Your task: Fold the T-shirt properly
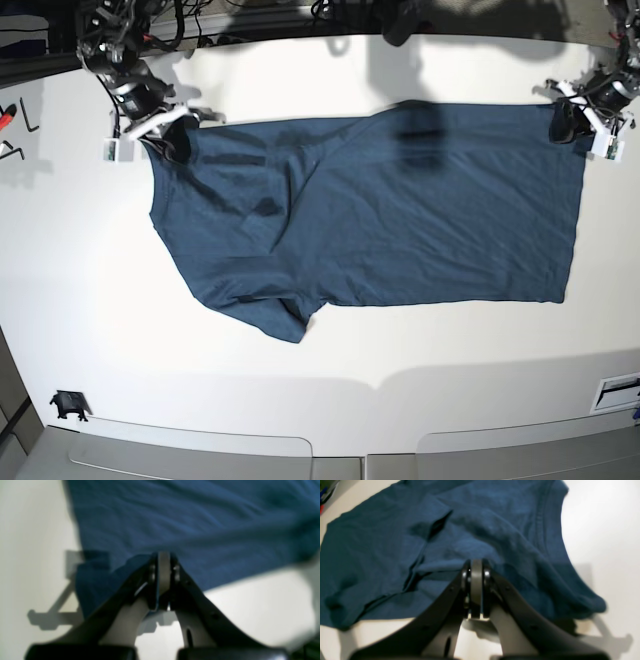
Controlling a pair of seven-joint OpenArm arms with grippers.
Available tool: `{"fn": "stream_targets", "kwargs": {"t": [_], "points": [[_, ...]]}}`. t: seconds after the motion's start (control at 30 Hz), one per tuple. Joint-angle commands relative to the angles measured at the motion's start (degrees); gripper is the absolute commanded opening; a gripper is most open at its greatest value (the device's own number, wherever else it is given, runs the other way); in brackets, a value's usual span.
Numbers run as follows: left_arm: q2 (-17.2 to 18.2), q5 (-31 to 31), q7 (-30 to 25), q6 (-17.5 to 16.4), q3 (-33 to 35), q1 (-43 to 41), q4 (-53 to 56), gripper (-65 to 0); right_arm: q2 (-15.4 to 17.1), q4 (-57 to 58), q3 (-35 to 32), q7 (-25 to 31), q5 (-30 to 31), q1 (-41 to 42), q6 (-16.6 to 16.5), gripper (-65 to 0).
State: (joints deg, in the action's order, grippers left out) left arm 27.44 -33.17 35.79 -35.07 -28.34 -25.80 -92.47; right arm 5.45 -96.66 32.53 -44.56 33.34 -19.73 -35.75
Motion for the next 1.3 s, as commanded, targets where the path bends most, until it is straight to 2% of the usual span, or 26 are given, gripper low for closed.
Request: {"fn": "stream_targets", "kwargs": {"t": [0.0,0.17,0.27,0.47,0.57,0.67,0.8,1.03,1.27], "points": [[0.8,-0.1,-1.4,0.7,-0.5,0.5,-0.9,-65.0,1.2,0.9,-0.3,1.3,1.0,0.9,-0.2,-65.0],[0.7,0.9,-1.2,1.2,-0.5,0.5,-0.4,-65.0,5.2,11.0,-3.6,3.8,-4.2,3.6,0.2,-65.0],[0.7,1.7,-1.1,1.3,-0.5,0.4,1.7,-65.0,7.7,15.2,-4.9,5.0,-4.8,3.8,0.7,-65.0],[0.7,1.7,-0.5,1.3,-0.5,0.3,9.3,-65.0,9.6,16.4,-4.8,3.3,-4.7,3.4,0.7,-65.0],[0.7,1.7,2.6,1.4,-0.5,0.2,11.8,-65.0,9.8,16.4,-4.8,2.3,-4.6,3.4,0.7,-65.0],[0.7,1.6,5.7,1.4,-0.5,-0.5,12.2,-65.0,9.8,16.4,-4.8,-0.9,-2.1,3.3,0.7,-65.0],[0.7,1.6,6.6,1.4,-0.5,-2.8,12.1,-65.0,9.9,16.4,-4.8,-4.3,0.1,3.1,0.6,-65.0],[0.7,1.1,6.2,1.4,-2.1,-8.7,10.5,-65.0,12.7,14.8,-4.8,-4.9,3.6,-2.3,0.6,-65.0],[0.7,-7.0,6.9,1.4,-10.1,-14.4,8.6,-65.0,14.4,12.3,-4.7,-5.0,4.8,-8.8,0.6,-65.0]]}}
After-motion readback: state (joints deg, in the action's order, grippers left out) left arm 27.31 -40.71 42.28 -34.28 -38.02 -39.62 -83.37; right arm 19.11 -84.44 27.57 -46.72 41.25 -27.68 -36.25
